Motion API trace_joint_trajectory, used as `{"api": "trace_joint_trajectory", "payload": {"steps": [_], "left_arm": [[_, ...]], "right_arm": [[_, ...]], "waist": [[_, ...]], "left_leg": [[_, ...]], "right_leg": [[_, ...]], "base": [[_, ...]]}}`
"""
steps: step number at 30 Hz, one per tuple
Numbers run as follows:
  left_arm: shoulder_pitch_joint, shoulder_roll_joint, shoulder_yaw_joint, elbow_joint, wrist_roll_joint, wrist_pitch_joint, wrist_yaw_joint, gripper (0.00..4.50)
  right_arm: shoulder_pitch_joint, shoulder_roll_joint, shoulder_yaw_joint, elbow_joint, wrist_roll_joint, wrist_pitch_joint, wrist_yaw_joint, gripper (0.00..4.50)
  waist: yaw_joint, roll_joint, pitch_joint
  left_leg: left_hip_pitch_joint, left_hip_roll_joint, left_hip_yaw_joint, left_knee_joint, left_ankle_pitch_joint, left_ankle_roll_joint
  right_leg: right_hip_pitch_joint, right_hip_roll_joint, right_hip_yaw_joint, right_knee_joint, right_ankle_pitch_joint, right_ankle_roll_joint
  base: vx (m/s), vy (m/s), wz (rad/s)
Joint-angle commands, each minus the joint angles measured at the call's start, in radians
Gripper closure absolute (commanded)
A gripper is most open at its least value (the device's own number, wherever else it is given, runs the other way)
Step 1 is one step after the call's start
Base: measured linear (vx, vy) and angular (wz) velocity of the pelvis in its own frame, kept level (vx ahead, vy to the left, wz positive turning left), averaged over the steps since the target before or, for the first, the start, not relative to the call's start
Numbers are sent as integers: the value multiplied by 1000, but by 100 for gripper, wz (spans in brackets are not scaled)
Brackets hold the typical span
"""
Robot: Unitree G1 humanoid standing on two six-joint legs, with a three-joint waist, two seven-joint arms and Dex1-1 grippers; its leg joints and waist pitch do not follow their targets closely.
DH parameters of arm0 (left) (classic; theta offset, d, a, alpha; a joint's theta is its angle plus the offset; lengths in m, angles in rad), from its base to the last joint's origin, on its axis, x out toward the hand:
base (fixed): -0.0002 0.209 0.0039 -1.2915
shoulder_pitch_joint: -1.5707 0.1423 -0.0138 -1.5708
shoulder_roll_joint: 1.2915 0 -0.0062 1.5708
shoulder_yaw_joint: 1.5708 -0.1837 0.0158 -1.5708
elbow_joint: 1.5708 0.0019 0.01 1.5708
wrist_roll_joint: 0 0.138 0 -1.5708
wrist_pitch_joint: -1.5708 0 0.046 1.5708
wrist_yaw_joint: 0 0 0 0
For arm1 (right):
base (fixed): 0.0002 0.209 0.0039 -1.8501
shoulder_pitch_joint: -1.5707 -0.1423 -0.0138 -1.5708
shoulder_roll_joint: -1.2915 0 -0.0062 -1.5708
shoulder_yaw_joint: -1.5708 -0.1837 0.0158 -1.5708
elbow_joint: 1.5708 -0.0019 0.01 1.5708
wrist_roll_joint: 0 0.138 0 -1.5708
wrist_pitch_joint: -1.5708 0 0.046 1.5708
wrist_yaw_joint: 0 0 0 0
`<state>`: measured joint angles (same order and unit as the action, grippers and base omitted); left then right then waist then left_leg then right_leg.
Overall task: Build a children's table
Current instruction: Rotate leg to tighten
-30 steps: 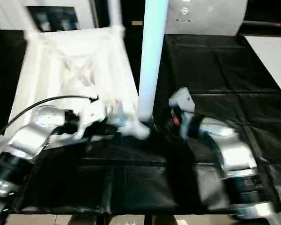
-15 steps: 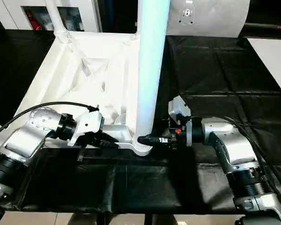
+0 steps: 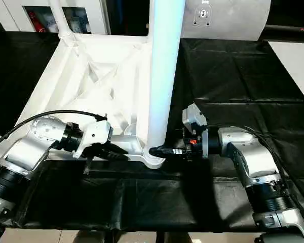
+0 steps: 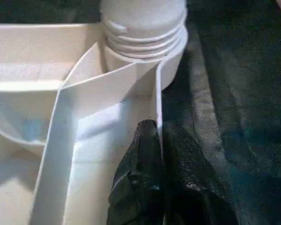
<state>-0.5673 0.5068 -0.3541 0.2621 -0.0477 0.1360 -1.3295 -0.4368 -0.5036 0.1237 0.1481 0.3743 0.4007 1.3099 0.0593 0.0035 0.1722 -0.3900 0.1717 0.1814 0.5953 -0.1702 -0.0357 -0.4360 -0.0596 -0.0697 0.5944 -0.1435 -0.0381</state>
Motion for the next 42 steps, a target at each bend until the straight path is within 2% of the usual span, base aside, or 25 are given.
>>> {"api": "trace_joint_trajectory", "payload": {"steps": [1,2,4,5,6,7,8,9,10,11,12,13,14,16,17,19,21,24,25,28,31,33,34,38,42], "left_arm": [[-7,-41,8,-33,-6,68,74,450],[-9,-62,20,-43,-8,104,115,450],[-11,-85,32,-57,-7,140,159,450],[-11,-94,35,-62,-5,149,177,450],[-11,-94,35,-62,-5,149,177,450],[-11,-129,45,-81,-1,191,234,450],[-14,-200,64,-107,10,261,342,450],[-14,-200,64,-107,10,261,342,450],[-17,-245,73,-119,22,301,410,450],[-18,-263,76,-123,27,316,437,450],[-20,-288,80,-129,34,340,476,450],[-22,-316,83,-132,45,357,521,450],[-26,-355,88,-129,58,374,577,450],[-29,-371,88,-124,63,376,596,450],[-28,-372,85,-125,67,378,599,450],[-26,-360,79,-127,73,379,590,450],[-23,-355,79,-135,78,388,590,450],[-10,-296,70,-146,74,360,526,450],[-7,-288,69,-147,73,356,517,450],[-3,-255,66,-135,70,314,473,450],[8,-186,59,-114,45,226,356,450],[9,-174,57,-110,38,206,333,450],[7,-147,48,-98,32,177,286,450],[3,-108,36,-85,4,132,195,450],[1,-52,9,-70,-17,68,68,450]], "right_arm": [[16,66,-4,-33,-17,33,-148,249],[16,107,-15,-36,-43,40,-243,249],[17,154,-30,-43,-63,59,-345,249],[18,174,-37,-48,-65,70,-381,250],[18,174,-37,-48,-65,70,-381,250],[23,226,-48,-66,-74,97,-469,251],[25,325,-68,-90,-101,136,-637,252],[25,325,-68,-90,-101,136,-637,252],[21,386,-76,-99,-127,151,-743,252],[19,410,-79,-102,-138,157,-784,252],[13,437,-74,-105,-167,157,-839,252],[5,480,-83,-103,-184,167,-908,252],[-6,528,-87,-97,-203,165,-984,252],[-8,538,-73,-94,-217,149,-1002,252],[-3,539,-67,-97,-220,144,-1000,217],[16,529,-66,-104,-218,137,-979,181],[25,522,-64,-111,-219,137,-969,175],[51,454,-101,-124,-191,100,-890,149],[53,444,-108,-125,-187,94,-878,125],[59,387,-123,-125,-157,66,-792,110],[66,257,-137,-111,-118,23,-598,85],[67,231,-136,-106,-110,15,-559,74],[61,184,-140,-95,-88,9,-483,65],[50,116,-132,-74,-56,-2,-354,21],[25,29,-76,-29,-42,-49,-161,21]], "waist": [[-7,-10,-83],[-9,-8,-80],[-20,-10,-75],[-24,-8,-73],[-32,-10,-74],[-39,-8,-71],[-40,1,-71],[-52,-5,-70],[-56,-3,-72],[-60,-4,-72],[-63,-4,-73],[-64,2,-72],[-69,0,-72],[-70,1,-71],[-68,0,-72],[-66,0,-74],[-64,2,-75],[-59,4,-75],[-59,4,-75],[-56,2,-76],[-49,3,-76],[-46,6,-74],[-40,5,-73],[-25,4,-73],[-19,2,-75]], "left_leg": [[19,57,-21,-67,-166,84],[18,55,-21,-67,-174,74],[20,48,-26,-70,-211,41],[17,46,-28,-71,-217,35],[14,46,-31,-73,-223,30],[13,48,-32,-76,-228,30],[18,49,-32,-76,-235,29],[16,47,-31,-74,-248,20],[14,44,-34,-74,-245,15],[12,43,-33,-74,-238,17],[17,42,-32,-73,-241,23],[16,42,-31,-72,-236,26],[15,42,-30,-73,-236,29],[17,39,-28,-73,-229,37],[20,39,-26,-72,-225,46],[13,41,-26,-75,-194,63],[14,43,-25,-75,-180,73],[13,45,-25,-75,-181,80],[13,46,-25,-76,-180,82],[13,47,-24,-75,-166,92],[15,49,-22,-75,-158,109],[18,50,-21,-74,-167,112],[18,50,-20,-75,-170,113],[25,54,-20,-76,-171,113],[23,57,-20,-76,-156,119]], "right_leg": [[59,-88,57,-77,-384,-192],[57,-87,56,-76,-398,-191],[57,-89,51,-89,-507,-158],[59,-91,50,-91,-527,-149],[63,-90,48,-94,-542,-130],[62,-87,50,-94,-531,-124],[55,-87,50,-93,-525,-129],[52,-86,49,-97,-522,-138],[58,-90,48,-96,-534,-128],[56,-88,49,-96,-527,-128],[53,-86,49,-99,-519,-126],[53,-86,50,-97,-505,-129],[51,-83,50,-97,-483,-136],[51,-81,50,-100,-465,-136],[52,-81,52,-100,-449,-133],[59,-79,53,-91,-373,-144],[59,-79,55,-87,-331,-158],[63,-81,55,-85,-314,-172],[64,-81,55,-83,-303,-179],[67,-82,56,-81,-272,-191],[67,-82,56,-80,-258,-201],[65,-82,56,-82,-266,-203],[64,-83,55,-83,-279,-206],[61,-84,57,-83,-295,-204],[63,-86,58,-76,-264,-222]], "base": [[0,0,0],[0,0,0],[0,0,0],[0,0,0],[0,0,0],[0,0,0],[0,0,0],[0,0,0],[0,0,0],[0,0,0],[0,0,0],[0,0,0],[0,0,0],[0,0,0],[0,0,0],[0,0,0],[0,0,0],[0,0,0],[0,0,0],[0,0,0],[0,0,0],[0,0,0],[0,0,0],[0,0,0],[0,0,0]]}}
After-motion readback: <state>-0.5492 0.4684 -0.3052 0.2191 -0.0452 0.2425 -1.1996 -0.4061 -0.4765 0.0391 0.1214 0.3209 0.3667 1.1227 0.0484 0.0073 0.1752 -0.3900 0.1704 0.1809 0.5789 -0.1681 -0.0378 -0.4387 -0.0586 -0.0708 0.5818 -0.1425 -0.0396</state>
